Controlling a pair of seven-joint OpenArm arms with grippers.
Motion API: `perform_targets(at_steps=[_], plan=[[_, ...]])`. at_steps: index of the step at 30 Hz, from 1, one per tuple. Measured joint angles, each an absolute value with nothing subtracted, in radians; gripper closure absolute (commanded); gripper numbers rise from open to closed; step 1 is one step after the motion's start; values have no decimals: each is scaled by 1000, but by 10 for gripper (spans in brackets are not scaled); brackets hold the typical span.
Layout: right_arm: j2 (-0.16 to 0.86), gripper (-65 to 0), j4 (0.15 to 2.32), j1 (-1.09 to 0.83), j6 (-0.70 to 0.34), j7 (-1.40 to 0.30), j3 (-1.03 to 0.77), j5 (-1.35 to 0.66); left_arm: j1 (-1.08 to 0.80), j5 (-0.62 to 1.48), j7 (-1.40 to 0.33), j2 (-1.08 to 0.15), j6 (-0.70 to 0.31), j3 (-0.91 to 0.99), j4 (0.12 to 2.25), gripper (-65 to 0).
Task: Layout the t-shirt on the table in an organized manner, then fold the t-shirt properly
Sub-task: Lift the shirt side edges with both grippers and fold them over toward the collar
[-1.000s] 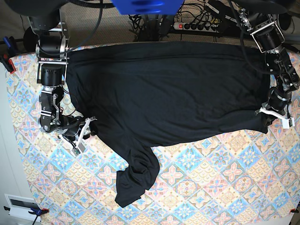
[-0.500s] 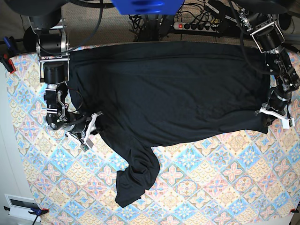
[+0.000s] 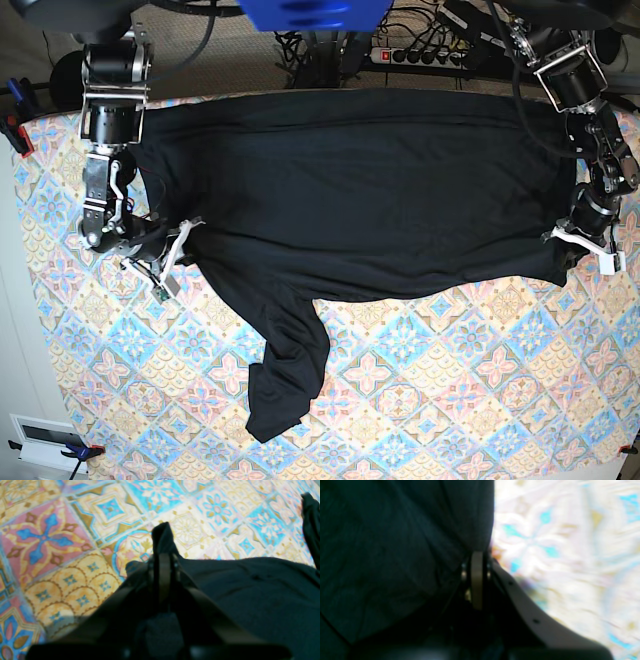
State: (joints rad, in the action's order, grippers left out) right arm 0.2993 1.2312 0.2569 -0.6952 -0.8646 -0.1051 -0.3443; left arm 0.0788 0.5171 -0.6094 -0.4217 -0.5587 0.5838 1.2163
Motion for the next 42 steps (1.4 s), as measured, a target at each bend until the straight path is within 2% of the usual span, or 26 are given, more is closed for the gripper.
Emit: perform_targets(at_steps=[6, 10, 24, 37, 42], plan=[[295, 0, 1435, 189, -697, -940, -165, -367, 24, 578, -624, -421, -557, 658, 1216, 0], [297, 0, 1546, 140, -696, -1019, -220, -351, -35, 694, -617, -458, -569, 667, 1217, 0], [297, 0, 1880, -60, -702, -1097, -283, -370, -187, 850, -621, -518, -569, 673, 1219, 0], [297, 0, 1931, -255, -704, -1108, -367, -390, -304, 869, -620, -527, -569, 672, 1219, 0], [348, 0, 1940, -280, -702, -1090, -389, -473, -340, 867, -618, -526, -570, 672, 1219, -3]])
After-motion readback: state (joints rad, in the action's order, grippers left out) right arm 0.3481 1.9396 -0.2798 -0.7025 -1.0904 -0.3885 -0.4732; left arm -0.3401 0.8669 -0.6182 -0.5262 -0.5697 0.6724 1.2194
